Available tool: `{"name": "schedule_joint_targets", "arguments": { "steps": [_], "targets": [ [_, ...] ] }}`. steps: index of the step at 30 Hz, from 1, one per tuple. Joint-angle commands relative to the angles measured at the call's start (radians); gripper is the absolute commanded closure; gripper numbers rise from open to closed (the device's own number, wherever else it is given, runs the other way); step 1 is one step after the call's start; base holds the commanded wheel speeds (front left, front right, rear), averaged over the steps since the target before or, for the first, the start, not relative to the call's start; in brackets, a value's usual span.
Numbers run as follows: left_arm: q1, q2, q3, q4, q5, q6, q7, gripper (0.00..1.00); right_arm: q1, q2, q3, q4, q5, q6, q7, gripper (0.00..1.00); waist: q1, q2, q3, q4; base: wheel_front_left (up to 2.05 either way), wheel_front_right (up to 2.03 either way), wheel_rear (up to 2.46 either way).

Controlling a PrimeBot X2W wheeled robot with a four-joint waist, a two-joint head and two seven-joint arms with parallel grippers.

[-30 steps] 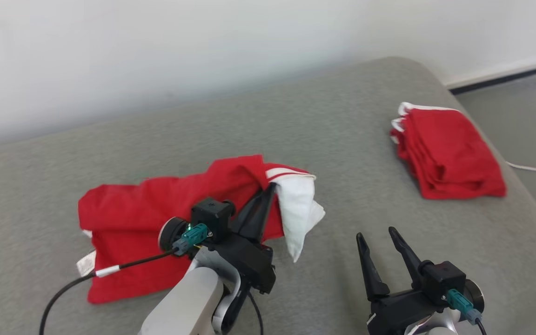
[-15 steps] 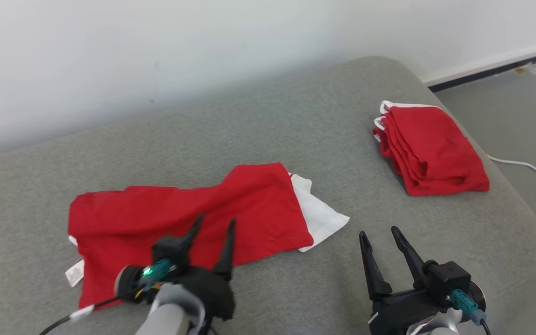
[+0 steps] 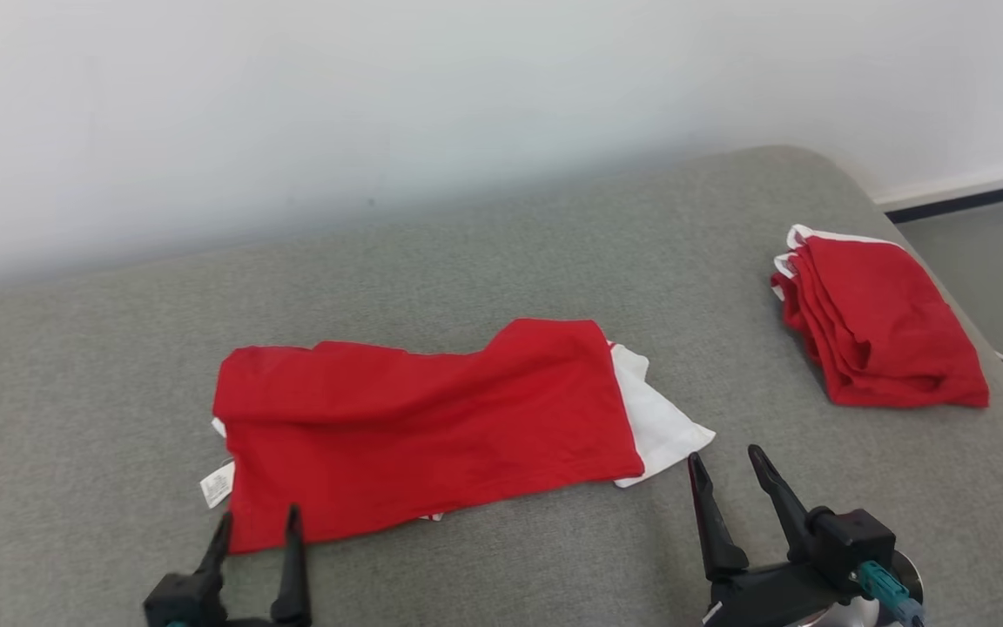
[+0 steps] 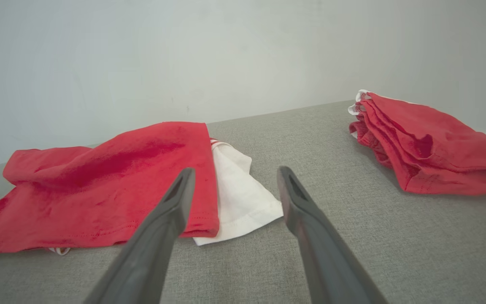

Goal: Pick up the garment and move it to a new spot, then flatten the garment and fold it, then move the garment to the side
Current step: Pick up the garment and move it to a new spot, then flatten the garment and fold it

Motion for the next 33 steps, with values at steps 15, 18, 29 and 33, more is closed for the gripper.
{"name": "schedule_joint_targets", "arguments": {
  "steps": [15,18,29,33],
  "targets": [
    [0.237,-0.036,0.213,-0.126,0.13,-0.037,-0.003,0.0,0.056,0.0,-0.011,0.002,-0.001,-0.002,0.0,0.0,0.0,0.0,-0.055,0.09,0.0,0.0,0.0],
    [0.26,-0.041,0.237,-0.134,0.141,-0.046,-0.003,0.0,0.062,0.001,-0.014,-0.001,-0.001,-0.002,0.0,0.0,0.0,0.0,-0.056,0.098,0.0,0.0,0.0],
    [0.214,-0.049,0.223,-0.109,0.121,-0.074,-0.003,0.0,0.054,0.0,-0.013,0.001,-0.005,-0.002,0.0,0.0,0.0,0.0,-0.025,0.105,0.0,0.0,0.0],
    [0.155,-0.048,0.192,-0.09,0.097,-0.07,-0.003,0.0,0.041,0.001,-0.01,-0.001,-0.014,-0.002,0.0,0.0,0.0,0.0,0.013,0.098,0.0,0.0,0.0]
  ]
}}
